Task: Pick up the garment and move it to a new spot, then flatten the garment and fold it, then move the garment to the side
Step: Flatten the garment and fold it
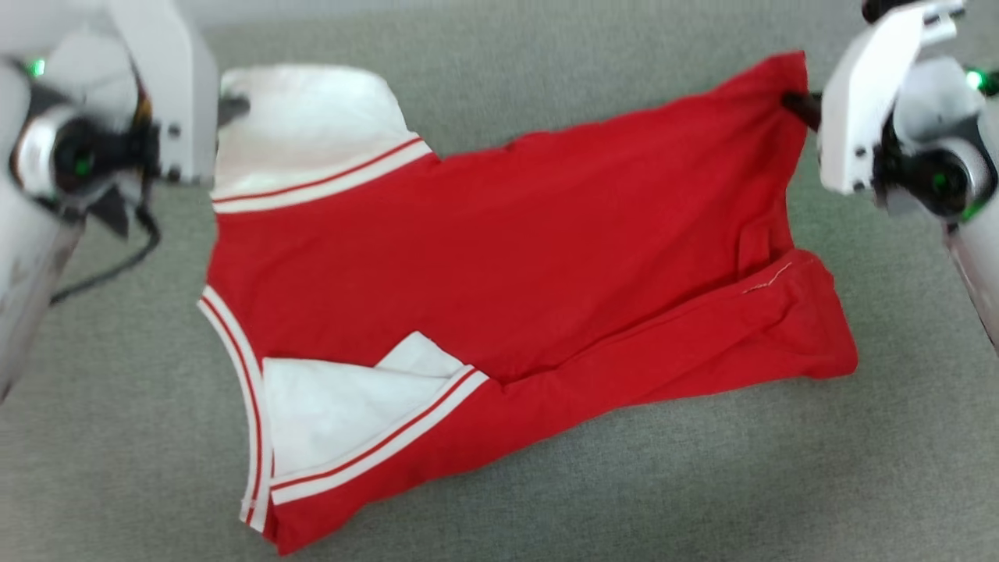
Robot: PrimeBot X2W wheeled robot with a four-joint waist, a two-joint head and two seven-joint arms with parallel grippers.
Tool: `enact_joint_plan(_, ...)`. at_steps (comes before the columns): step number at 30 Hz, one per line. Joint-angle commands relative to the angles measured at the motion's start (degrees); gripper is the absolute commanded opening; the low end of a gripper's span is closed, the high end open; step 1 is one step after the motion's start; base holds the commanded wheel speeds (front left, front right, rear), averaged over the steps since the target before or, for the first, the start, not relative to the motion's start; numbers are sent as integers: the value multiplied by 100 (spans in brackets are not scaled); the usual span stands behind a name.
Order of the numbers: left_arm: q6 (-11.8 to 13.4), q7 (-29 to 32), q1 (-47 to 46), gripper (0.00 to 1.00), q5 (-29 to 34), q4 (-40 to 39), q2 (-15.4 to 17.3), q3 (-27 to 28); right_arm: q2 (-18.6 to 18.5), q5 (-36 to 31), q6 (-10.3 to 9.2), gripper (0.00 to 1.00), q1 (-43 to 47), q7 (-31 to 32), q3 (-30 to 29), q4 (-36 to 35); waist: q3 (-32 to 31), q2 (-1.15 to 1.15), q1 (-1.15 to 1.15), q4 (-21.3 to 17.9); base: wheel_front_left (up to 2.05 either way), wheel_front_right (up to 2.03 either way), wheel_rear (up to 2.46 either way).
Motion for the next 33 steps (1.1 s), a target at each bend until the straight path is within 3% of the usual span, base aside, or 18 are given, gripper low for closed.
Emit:
enact_joint_plan(1, 49, 14, 227, 0, -64, -160, 91, 21, -106, 124, -11, 0, 193, -78, 44, -74, -292, 0, 0, 104, 0, 0, 0)
enact_joint_plan(10, 623, 157, 1811, 0, -726, -1597, 741, 131, -626, 740, -10, 0, 1134, -21, 461, -664, -667, 0, 0, 204, 0, 0, 0)
enact_joint_plan(17, 1081, 357, 2700, 0, -1039, -2209, 1073, 47, -862, 1034, -10, 0, 1553, 201, 634, -971, -684, 0, 0, 195, 0, 0, 0)
enact_joint_plan(25, 1449, 676, 2870, 0, -1207, -1864, 872, -126, -607, 1026, -10, 0, 1377, 882, 818, -587, -508, 0, 0, 133, 0, 0, 0)
enact_joint_plan(27, 1625, 866, 2785, 9, -1308, -1597, 742, -142, -498, 987, -10, 0, 1259, 971, 837, -435, -466, 0, 0, 114, 0, 0, 0)
enact_joint_plan(30, 1773, 1009, 2630, 9, -1298, -1245, 547, -199, -293, 954, -10, 0, 1116, 1042, 905, -287, -402, 0, 0, 79, 0, 0, 0)
enact_joint_plan(33, 1771, 1036, 2553, 9, -1259, -1039, 405, -255, -193, 954, -10, 0, 1069, 1046, 931, -187, -376, 0, 0, 70, 0, 0, 0)
